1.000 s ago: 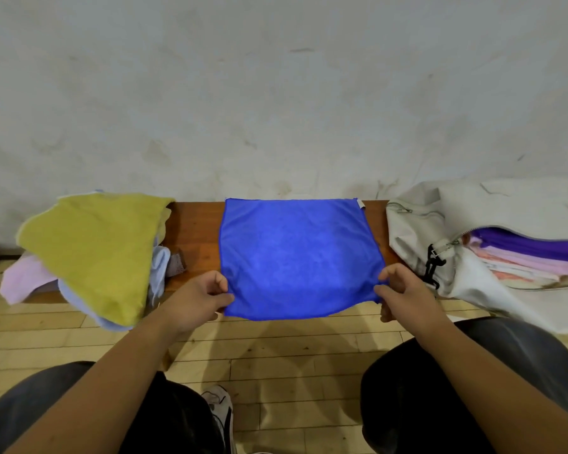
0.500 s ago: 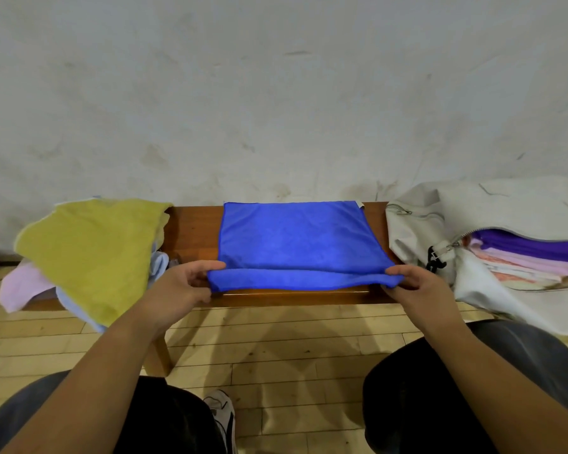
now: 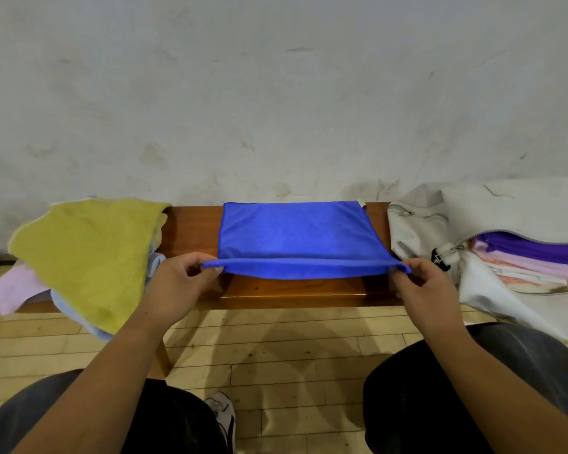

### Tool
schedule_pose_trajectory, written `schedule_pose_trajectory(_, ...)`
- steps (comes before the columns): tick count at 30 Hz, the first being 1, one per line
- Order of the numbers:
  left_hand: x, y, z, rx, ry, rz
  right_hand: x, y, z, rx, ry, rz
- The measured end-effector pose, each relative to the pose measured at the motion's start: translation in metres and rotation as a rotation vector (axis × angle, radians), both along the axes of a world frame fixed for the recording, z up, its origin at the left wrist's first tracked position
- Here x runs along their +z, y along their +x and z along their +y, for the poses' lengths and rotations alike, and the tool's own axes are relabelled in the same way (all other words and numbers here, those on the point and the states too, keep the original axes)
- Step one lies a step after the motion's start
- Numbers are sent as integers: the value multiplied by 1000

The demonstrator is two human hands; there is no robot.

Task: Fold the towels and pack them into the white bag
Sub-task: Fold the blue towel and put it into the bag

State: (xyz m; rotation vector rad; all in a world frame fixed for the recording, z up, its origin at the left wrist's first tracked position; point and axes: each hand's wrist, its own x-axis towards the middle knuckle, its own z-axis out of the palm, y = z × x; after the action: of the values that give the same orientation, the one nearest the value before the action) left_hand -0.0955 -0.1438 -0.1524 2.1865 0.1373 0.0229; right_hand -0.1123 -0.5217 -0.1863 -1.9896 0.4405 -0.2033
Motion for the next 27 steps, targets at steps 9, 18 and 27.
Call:
schedule_pose_trajectory(9, -3, 7, 2, 52, 69, -82, 10, -2, 0, -38, -292, -166)
schedule_pose_trajectory(18, -2, 6, 1, -15, 142, -43, 14, -7, 8, 283, -233, -143)
schedule_pose_trajectory(27, -11, 12, 4, 2, 286, 135, 12, 0, 9, 205, -258, -16)
